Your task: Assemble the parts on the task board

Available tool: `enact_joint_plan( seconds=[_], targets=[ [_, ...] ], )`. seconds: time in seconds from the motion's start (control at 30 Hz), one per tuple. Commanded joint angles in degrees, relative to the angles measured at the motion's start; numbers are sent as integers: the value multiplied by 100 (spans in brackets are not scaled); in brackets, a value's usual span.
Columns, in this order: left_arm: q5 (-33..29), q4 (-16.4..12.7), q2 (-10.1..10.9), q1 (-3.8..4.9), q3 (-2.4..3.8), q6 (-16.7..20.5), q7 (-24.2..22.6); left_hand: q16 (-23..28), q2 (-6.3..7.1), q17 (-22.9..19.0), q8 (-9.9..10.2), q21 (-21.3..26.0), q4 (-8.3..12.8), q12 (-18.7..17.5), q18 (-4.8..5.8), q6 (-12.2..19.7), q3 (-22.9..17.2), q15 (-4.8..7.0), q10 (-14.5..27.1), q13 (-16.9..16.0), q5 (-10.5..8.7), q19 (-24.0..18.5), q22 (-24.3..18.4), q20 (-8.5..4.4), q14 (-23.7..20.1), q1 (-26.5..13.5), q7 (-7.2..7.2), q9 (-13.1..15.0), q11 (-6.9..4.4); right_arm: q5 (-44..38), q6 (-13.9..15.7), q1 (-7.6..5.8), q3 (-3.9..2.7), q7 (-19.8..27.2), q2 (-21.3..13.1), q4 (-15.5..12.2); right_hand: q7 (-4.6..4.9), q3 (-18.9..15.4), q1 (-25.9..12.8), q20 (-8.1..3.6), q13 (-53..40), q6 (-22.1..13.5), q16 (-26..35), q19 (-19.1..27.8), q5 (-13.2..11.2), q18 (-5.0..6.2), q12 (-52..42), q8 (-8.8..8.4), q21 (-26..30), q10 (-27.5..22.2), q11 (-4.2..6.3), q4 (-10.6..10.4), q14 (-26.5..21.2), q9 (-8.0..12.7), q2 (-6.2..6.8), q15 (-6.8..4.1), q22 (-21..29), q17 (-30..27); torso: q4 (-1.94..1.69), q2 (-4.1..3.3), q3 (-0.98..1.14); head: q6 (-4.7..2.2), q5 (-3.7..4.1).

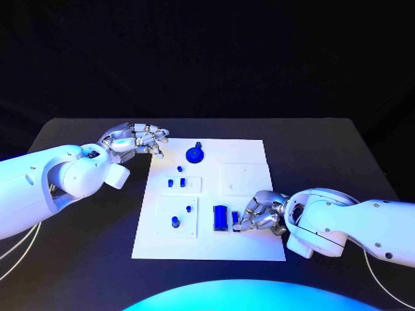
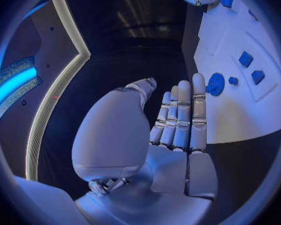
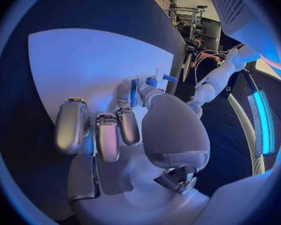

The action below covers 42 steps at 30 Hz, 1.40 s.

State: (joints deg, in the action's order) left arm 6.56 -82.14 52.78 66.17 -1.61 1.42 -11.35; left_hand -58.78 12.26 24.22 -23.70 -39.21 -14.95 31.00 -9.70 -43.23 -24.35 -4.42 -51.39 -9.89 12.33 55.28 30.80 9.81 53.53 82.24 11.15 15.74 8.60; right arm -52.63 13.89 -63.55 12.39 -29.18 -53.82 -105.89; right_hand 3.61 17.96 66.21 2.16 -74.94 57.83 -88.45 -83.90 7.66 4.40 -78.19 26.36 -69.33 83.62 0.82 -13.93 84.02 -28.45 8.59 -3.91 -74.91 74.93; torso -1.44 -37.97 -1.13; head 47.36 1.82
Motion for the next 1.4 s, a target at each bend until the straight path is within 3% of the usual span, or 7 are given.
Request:
enact_joint_plan(
  seconds=[0.03, 0.6, 0.8, 1.0, 1.13, 1.27, 1.4],
  targets=[
    [-21, -12, -8, 3, 4, -85, -27, -34, 10, -5, -18, 39, -30, 33, -78, 46, -17, -18, 23, 5, 8, 41, -5, 0, -3, 45, 167, -5, 4, -112, 68, 8, 3, 21, -2, 6, -16, 30, 10, -23, -522, 34, -24, -134, 27, -88, -23, -21, 10, 55, -4, -11, 531, 5, -45, -38, -1042, 1174, 5, 2, -5, -6, -1],
    [-106, -9, -49, -16, -15, 13, -183, -36, 11, -6, -24, 46, -33, 38, -79, 48, -14, -17, 24, 7, 8, 47, -10, -1, -3, 59, 166, -8, 3, 435, 513, -393, -42, 1174, -233, 95, 98, -116, 32, 18, -368, -206, 49, -26, 19, -32, 177, -189, 392, -74, -96, -34, 492, 67, 183, 28, -954, 1002, 24, 85, -35, -173, 15],
    [-219, 74, -173, -35, -20, 291, -455, -37, 25, -8, -28, 54, -45, 42, -77, 51, 2, -19, 26, 8, 3, 48, -15, 1, -6, 51, 165, -10, 4, 1651, 1212, -560, -71, 2723, -45, 858, 262, -84, 344, 132, 263, -527, 361, 363, 21, 174, 959, -412, 1744, -602, -242, 80, 332, 130, 143, 155, -629, 372, 24, 214, -98, -296, 65],
    [-563, 414, -451, -83, -19, 974, -1006, 296, 56, -157, -82, 351, -113, -32, -42, 90, 55, -99, 205, 68, 4, -245, -158, 61, -499, 89, 141, -36, 30, 2877, 1432, -628, -101, 4166, 386, 2079, 572, 257, 879, 392, 2167, -1113, 1799, 1689, 26, 562, 3193, -622, 5003, -2627, -537, 375, -774, 267, 61, 437, 340, -1835, 16, 328, -128, -499, 153],
    [-801, 805, -736, -103, -16, 1359, -1349, 1367, -11, -662, -97, 1226, -130, -349, 6, 240, 142, -333, 420, 341, 6, -825, -647, 292, -1232, 166, 145, -161, 145, 3557, 1247, -637, -128, 4794, 732, 2971, 720, 596, 988, 603, 3017, -1402, 3404, 2326, 22, 558, 3954, -594, 5722, -3308, -721, 407, -2230, 378, 98, 639, 891, -3511, 16, 395, -120, -660, 154],
    [-843, 1164, -980, -109, -9, 1537, -1553, 2658, -83, -1157, 163, 2368, -135, -1106, -68, 78, 246, -487, 188, 629, 13, -1048, -1431, 596, -1322, 232, 22, -471, 208, 3926, 934, -633, -154, 5140, 989, 3604, 772, 1027, 1077, 809, 4213, -1559, 4394, 2832, 3, 566, 4842, -642, 6405, -3426, -856, 581, -2861, 557, 284, 812, 1568, -4038, 13, 428, -99, -798, 135],
    [-838, 1391, -1137, -109, -1, 1582, -1648, 3556, -134, -1411, 501, 3096, -138, -1775, -10, -89, 319, -583, 30, 629, 14, -1257, -1969, 678, -1373, 247, -86, -645, 213, 4108, 750, -620, -175, 5373, 1163, 3939, 838, 1285, 940, 988, 5469, -1415, 5357, 3051, 4, 607, 5511, -779, 6577, -3155, -916, 763, -3053, 817, 367, 963, 2390, -4810, 17, 413, -54, -869, 105]
  ],
)
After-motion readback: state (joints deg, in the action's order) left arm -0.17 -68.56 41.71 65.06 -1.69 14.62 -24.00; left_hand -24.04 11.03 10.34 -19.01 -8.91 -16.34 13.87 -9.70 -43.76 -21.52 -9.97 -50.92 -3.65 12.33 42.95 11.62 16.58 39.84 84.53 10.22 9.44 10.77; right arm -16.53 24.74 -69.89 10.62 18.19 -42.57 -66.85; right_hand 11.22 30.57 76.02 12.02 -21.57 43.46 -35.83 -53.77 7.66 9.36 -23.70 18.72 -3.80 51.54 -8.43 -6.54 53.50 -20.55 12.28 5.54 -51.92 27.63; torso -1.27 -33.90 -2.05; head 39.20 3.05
